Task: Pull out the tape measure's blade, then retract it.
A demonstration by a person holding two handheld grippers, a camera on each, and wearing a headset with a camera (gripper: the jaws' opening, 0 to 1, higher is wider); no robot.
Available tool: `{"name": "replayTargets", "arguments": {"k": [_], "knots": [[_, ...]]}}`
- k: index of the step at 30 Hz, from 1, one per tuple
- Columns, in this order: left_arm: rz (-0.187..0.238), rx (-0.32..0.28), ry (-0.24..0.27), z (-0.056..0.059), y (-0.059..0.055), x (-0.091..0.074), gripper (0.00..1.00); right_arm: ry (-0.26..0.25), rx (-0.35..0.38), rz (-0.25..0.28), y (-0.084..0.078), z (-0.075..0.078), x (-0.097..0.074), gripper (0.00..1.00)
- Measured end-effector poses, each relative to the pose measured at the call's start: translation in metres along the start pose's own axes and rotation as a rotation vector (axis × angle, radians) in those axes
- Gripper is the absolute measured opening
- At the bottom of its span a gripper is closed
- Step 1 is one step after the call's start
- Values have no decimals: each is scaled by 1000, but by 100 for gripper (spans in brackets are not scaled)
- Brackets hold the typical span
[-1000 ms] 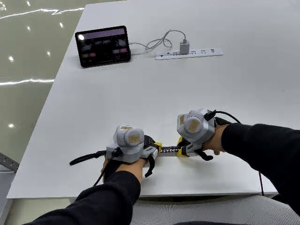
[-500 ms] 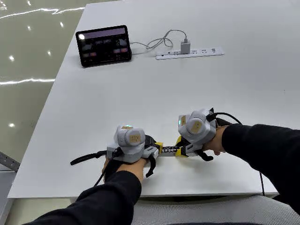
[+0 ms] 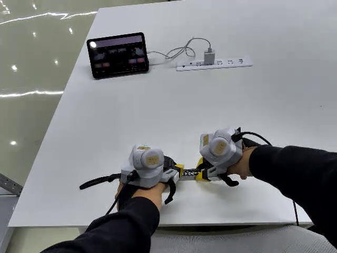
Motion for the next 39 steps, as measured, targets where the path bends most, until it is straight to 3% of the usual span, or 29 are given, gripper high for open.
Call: {"name": "replayTargets", "arguments": {"k": [13, 16, 18, 39], "knots": [[2, -4, 0, 0, 0, 0, 65, 4, -7, 19, 3, 0, 2, 11], [4, -20, -2, -2, 1, 0, 64, 7, 47, 35, 5, 2, 3, 11], [4, -23, -1, -1, 0, -1, 64, 0, 6, 29, 6, 1, 5, 11], [5, -24, -15, -2, 0, 0, 64, -14, 11, 47, 11, 0, 11, 11]]}}
Point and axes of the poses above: the centre of the closed fingertips' face, and the gripper's own axes: x roughly forward along the fingers, z roughly to its right, y roughly out of its top, the point moved 8 cm from there along -x, roughly backward along the fingers, and after that the axes turned 8 degrees about y, right-handed, at the moved point
